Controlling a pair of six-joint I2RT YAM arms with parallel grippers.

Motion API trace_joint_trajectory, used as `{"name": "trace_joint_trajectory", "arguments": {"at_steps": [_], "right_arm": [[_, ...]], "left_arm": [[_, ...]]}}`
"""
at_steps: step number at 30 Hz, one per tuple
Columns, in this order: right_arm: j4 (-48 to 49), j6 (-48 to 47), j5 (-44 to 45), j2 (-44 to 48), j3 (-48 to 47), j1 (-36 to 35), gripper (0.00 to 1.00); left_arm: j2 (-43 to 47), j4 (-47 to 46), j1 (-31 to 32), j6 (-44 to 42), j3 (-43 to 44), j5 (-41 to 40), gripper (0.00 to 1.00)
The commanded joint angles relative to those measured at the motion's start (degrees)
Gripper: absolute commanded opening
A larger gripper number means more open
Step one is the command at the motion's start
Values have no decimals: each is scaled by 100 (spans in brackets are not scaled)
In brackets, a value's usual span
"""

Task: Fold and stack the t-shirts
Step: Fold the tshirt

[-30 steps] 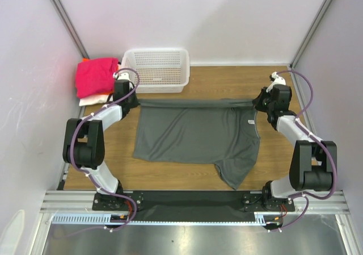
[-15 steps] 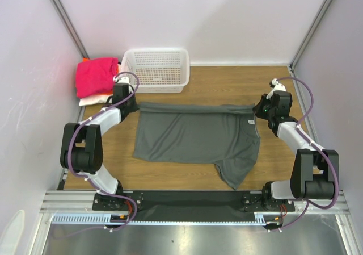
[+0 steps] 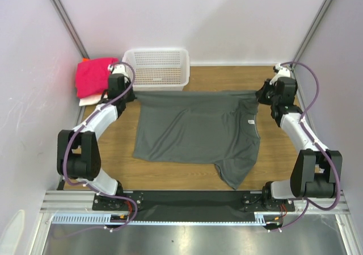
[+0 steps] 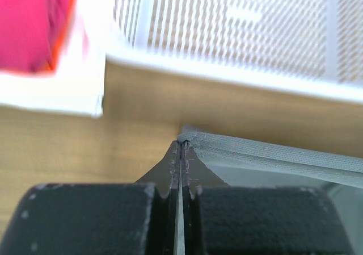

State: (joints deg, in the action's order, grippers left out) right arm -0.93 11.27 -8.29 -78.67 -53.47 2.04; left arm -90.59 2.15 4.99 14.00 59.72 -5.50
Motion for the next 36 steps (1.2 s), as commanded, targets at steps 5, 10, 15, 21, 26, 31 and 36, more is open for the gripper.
{"name": "trace_joint_trajectory", "arguments": {"at_steps": [5,10,15,21,26,31,36], "right_arm": [[444,-239,118,-350,-699,33,0],[462,-379,91,-701,-963,42,0],[550,-494,-23,-974,-1095,59,0],[550,-441,-128,-1238,-1271,68,0],[506,-318,-155,-1238,-1244,68,0],[260,-274,-190,-774,-1376,68,0],[-144,-405,-94,70,-1543,68,0]], "left_arm": [[322,-549,-113,-257,610,-92,0],[279,-681,-113,-529,742,-180,0],[33,-830,-113,-793,786,-66,0],[-240,-778,-121,-820,936,-22,0],[-240,-743,-113,-741,822,-21,0],[302,-672,-113,-697,734,5,0],[1305,-655,-113,-706,462,5,0]]}}
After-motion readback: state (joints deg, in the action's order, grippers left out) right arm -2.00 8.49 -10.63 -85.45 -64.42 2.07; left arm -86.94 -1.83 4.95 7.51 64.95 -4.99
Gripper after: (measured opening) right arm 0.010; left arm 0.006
